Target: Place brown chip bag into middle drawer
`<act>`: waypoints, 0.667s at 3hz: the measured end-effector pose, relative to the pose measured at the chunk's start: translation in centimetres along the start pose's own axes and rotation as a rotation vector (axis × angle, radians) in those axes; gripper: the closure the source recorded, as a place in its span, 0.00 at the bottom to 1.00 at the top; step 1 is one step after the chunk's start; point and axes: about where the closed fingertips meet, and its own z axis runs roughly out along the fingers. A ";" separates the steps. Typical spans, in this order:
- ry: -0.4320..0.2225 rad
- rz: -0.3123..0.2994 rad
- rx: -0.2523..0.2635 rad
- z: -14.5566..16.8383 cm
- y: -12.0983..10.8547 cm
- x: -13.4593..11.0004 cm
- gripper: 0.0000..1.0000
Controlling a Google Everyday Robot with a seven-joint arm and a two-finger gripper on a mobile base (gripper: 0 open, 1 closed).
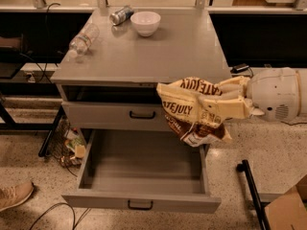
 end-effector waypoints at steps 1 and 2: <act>0.000 0.000 0.000 0.0 0.0 0.0 1.00; -0.019 0.006 -0.068 5.6 0.8 2.0 1.00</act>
Offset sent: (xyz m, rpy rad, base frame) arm 0.0334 0.1220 -0.1148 0.0718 0.0695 0.1735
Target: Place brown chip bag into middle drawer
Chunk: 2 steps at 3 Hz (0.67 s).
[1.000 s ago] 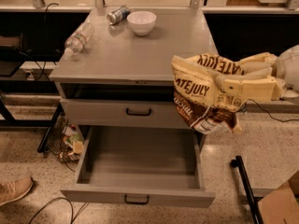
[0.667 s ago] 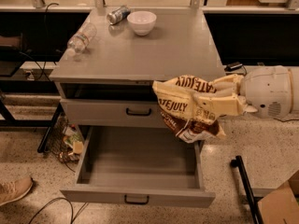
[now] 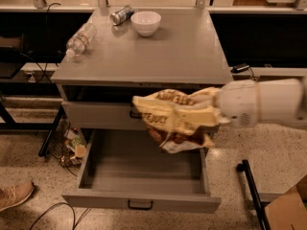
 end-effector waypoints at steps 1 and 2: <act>-0.027 0.015 -0.097 8.1 0.4 2.9 1.00; -0.063 0.052 -0.147 15.7 -0.1 5.1 1.00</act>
Offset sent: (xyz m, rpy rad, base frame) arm 0.0685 0.1728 -0.1479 0.1230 0.1152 0.1453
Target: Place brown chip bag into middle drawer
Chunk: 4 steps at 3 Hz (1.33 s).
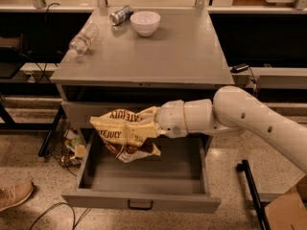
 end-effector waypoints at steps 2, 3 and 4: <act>0.034 -0.010 0.033 0.7 -1.0 1.6 1.00; 0.112 -0.029 0.113 1.6 -3.3 5.8 1.00; 0.206 -0.001 0.251 2.5 -6.3 12.1 1.00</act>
Offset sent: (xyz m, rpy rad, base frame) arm 0.0252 -0.0044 -0.0425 -0.0945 -0.0329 -0.0804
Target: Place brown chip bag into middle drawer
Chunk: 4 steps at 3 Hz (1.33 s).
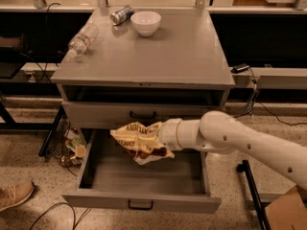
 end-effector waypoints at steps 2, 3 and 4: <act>0.124 0.066 0.113 4.9 -1.2 6.0 0.81; 0.123 0.093 0.123 7.0 -1.0 7.2 0.58; 0.104 0.114 0.116 8.2 -0.4 7.8 0.34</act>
Offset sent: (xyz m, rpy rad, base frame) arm 0.0327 0.0220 -0.1187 -0.1500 0.0776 -0.2100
